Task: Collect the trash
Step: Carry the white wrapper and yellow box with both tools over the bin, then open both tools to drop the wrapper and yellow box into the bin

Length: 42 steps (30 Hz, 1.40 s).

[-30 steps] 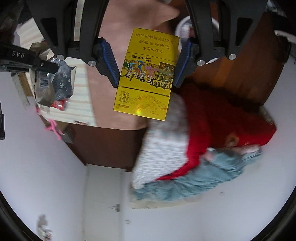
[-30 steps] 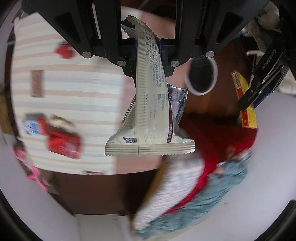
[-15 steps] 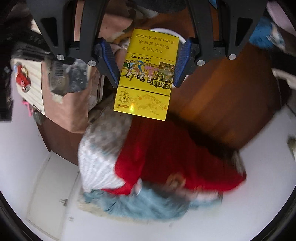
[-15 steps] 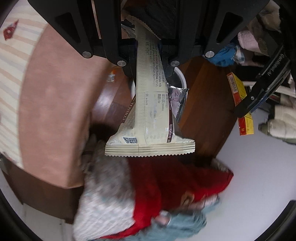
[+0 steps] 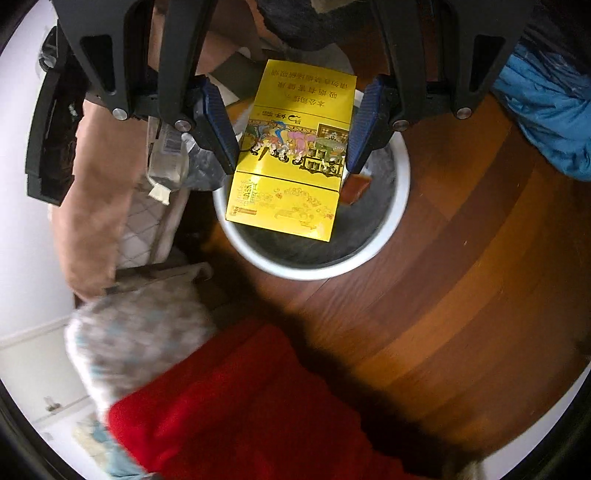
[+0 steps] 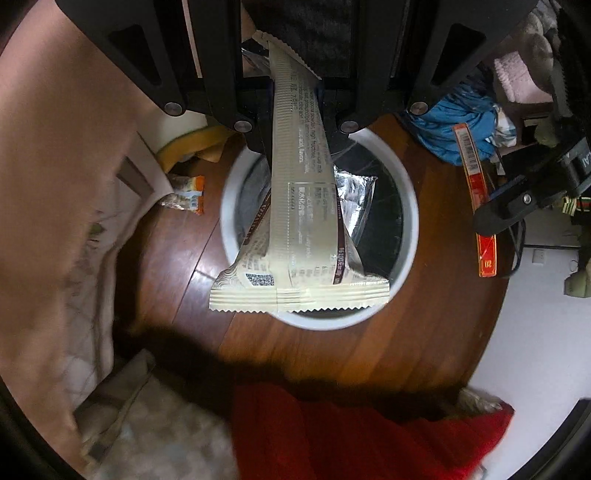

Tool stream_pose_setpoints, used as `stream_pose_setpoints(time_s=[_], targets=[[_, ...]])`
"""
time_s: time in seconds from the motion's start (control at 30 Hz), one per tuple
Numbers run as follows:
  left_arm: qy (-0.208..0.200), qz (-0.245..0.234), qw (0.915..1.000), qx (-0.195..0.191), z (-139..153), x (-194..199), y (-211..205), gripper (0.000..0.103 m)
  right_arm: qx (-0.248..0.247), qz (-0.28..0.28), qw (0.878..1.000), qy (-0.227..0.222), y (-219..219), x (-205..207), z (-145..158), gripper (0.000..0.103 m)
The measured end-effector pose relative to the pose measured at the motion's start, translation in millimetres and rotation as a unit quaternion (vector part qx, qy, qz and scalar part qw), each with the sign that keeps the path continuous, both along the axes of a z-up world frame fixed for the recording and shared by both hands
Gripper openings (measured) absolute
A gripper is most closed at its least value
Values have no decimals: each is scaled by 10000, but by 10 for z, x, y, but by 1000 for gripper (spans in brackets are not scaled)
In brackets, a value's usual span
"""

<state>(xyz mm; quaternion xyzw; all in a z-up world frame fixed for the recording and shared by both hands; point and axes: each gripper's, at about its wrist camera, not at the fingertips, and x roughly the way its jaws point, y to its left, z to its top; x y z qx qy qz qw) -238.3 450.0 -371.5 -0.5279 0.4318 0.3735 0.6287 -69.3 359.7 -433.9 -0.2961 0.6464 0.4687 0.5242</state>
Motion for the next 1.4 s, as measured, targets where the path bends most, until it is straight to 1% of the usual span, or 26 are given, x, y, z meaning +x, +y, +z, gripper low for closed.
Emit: stream_pose_setpoints(time_s=[0.03, 0.07, 0.1, 0.13, 0.17, 0.23, 0.33, 0.37, 0.4, 0.43, 0.47, 0.5, 0.53, 0.57, 0.6, 0.7, 0.9, 1.1, 1.2, 1.4], targets=[[39, 84, 9999, -87, -87, -26, 40, 63, -40, 35, 10000, 3, 53, -6, -66, 15], [45, 136, 9998, -131, -103, -37, 47, 69, -88, 104, 9999, -8, 113, -22, -143, 16], [88, 232, 9996, -158, -156, -75, 69, 84, -116, 156, 9998, 32, 154, -38, -193, 16], [122, 276, 9994, -152, -169, -143, 71, 94, -151, 204, 9996, 91, 215, -58, -262, 22], [186, 315, 9992, -153, -194, -174, 75, 95, -189, 259, 9994, 131, 305, -63, -338, 29], [348, 342, 9987, -155, -213, -230, 67, 95, -181, 370, 9991, 125, 371, -131, -382, 59], [589, 365, 9976, 22, -198, -322, 25, 95, -117, 493, 9987, 95, 411, -185, -375, 73], [684, 382, 9968, 136, -177, -356, 7, 95, -94, 525, 9985, 104, 407, -193, -360, 77], [783, 392, 9958, 277, -137, -383, -16, 95, -77, 556, 9984, 110, 394, -199, -338, 84], [882, 389, 9946, 373, -102, -394, -43, 95, -61, 558, 9984, 84, 386, -181, -325, 88], [994, 362, 9934, 447, -71, -387, -69, 95, -42, 557, 9984, 40, 361, -166, -294, 90], [1053, 338, 9926, 500, -44, -396, -92, 95, -28, 558, 9984, -17, 324, -160, -252, 93], [1104, 323, 9917, 580, -11, -394, -120, 95, -22, 549, 9985, -68, 306, -128, -216, 98], [1139, 297, 9910, 638, 15, -388, -147, 95, -9, 536, 9985, -138, 274, -121, -175, 101], [1188, 248, 9902, 687, 45, -374, -178, 95, -12, 525, 9983, -239, 246, -116, -133, 103], [1362, 105, 9872, 822, 89, -339, -256, 95, -30, 545, 9969, -560, 147, -77, -57, 103], [1430, -50, 9856, 898, 165, -278, -389, 95, -40, 604, 9933, -983, 11, -55, 47, 103], [1445, -101, 9836, 1074, 321, -224, -480, 95, 85, 614, 9916, -1134, -98, -72, 219, 103], [1453, -127, 9824, 1170, 408, -212, -516, 95, 207, 565, 9911, -1190, -162, -65, 362, 103], [1394, -184, 9797, 1431, 700, -181, -657, 95, 480, 506, 9896, -1256, -255, -76, 674, 103]])
